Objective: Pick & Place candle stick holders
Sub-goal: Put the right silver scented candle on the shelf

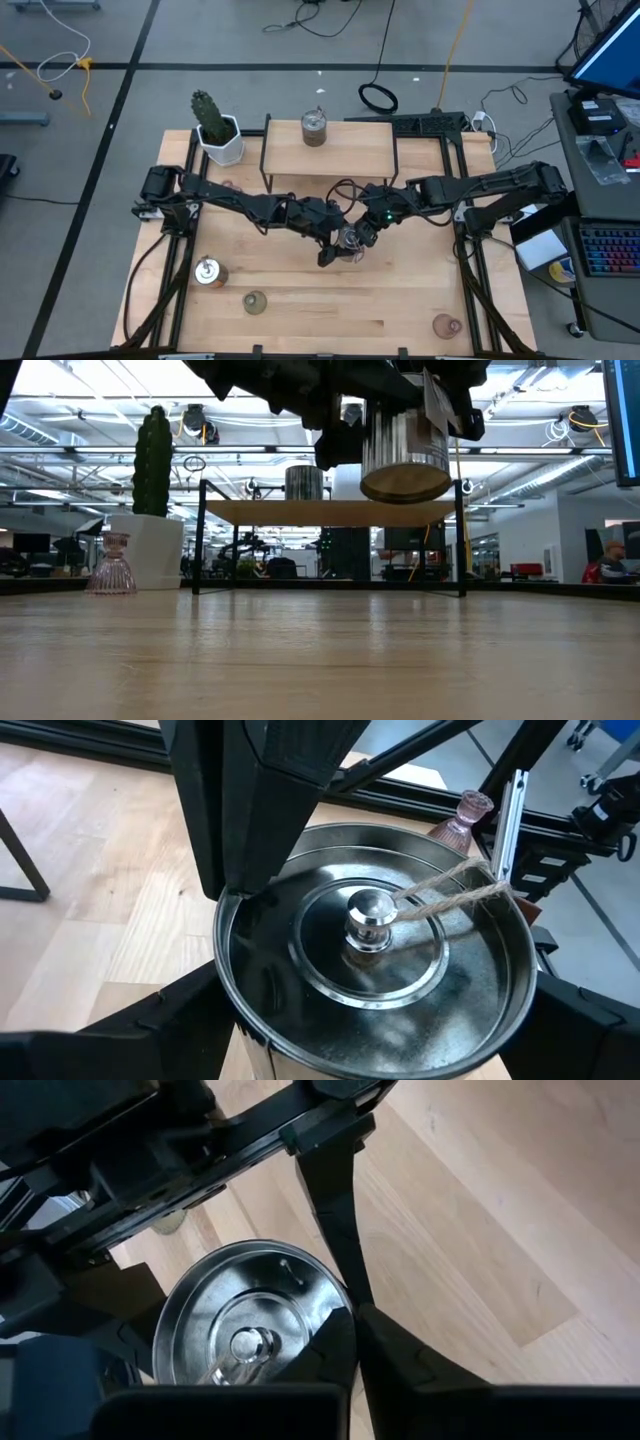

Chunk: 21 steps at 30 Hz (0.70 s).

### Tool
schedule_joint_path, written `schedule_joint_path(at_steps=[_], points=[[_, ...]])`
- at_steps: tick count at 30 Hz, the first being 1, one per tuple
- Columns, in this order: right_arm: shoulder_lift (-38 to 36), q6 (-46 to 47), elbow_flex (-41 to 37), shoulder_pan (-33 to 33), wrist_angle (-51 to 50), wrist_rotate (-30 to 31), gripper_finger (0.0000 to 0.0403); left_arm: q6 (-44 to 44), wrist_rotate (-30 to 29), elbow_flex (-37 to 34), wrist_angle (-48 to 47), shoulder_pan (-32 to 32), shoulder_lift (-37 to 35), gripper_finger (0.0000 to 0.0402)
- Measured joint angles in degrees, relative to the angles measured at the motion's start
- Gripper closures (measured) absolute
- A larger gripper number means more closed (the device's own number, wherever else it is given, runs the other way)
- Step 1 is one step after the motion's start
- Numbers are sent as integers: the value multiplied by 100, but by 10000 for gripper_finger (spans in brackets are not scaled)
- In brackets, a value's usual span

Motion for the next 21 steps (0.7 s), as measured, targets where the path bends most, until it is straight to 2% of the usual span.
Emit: schedule_joint_path(at_steps=[11, 16, 21], points=[[-37, -94, 0, -2, 108, -168, 330, -45, -182, 22, -409, -84, -71, 45], [-154, -168, 0, -23, 39, -289, 306, -233, -360, 4, -1085, -122, -120, 45], [-385, -302, 0, -111, 14, -159, 301, -259, -695, 2, -1889, -182, -420, 45]])
